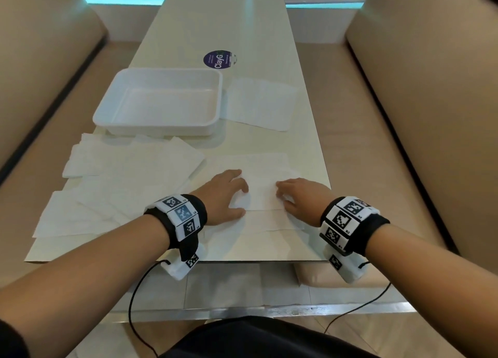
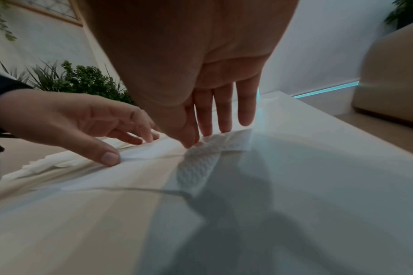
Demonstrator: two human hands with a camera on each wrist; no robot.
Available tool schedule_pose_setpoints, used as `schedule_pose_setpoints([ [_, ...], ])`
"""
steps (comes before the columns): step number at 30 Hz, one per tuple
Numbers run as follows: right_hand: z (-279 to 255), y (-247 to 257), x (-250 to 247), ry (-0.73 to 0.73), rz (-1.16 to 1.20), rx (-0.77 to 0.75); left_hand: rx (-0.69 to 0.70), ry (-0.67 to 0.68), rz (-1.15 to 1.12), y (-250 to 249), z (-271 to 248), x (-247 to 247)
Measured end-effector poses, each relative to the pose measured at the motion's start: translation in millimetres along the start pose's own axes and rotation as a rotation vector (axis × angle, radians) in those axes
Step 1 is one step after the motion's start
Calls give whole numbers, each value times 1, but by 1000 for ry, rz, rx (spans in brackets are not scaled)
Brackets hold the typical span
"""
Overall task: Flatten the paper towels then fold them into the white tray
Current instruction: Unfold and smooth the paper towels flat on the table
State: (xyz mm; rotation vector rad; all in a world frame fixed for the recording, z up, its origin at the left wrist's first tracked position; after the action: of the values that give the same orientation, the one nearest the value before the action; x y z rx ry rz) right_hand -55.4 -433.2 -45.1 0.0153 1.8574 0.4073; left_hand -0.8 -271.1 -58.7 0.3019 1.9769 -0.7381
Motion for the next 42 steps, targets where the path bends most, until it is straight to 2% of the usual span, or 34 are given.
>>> schedule_pose_setpoints([
  [4, -2, -2, 6, 32, 19, 22, 58, -23, 50, -6, -5, -3],
  [14, 3, 1, 4, -43, -31, -1, 173, -15, 356, -26, -4, -1],
  [20, 5, 3, 1, -44, -36, -16, 139, 30, 272, -19, -2, -1],
  [22, 6, -1, -5, -59, 39, 28, 109, 10, 238, -17, 0, -2],
  [26, 2, -10, -25, -179, 171, 101, 64, -81, 264, -19, 5, -9],
  [28, -2, -13, -37, -225, 179, 114, 30, -133, 157, -17, 4, -21],
  [33, -10, -24, -68, -345, 356, 109, -45, -255, -332, 1, -13, -73],
  [37, -11, -33, -81, -406, 388, 111, -144, -183, -778, 16, -20, -80],
  [39, -6, -40, -73, -362, 382, 150, -258, -129, -834, 28, -18, -66],
  [42, 3, -47, -43, -165, 250, 242, -402, 7, -660, 38, -13, -31],
])
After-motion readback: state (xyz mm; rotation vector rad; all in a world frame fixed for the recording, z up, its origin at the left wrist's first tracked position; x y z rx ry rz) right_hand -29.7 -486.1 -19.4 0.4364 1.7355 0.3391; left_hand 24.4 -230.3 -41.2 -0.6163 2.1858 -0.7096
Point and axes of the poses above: each hand's wrist, its own z-axis towards the middle knuckle, its own x-axis out of the palm, y = z × x, the point moved 7 cm from there along z, towards the middle knuckle, and after that the axes turned 7 degrees about -x, right-handed, at the moved point
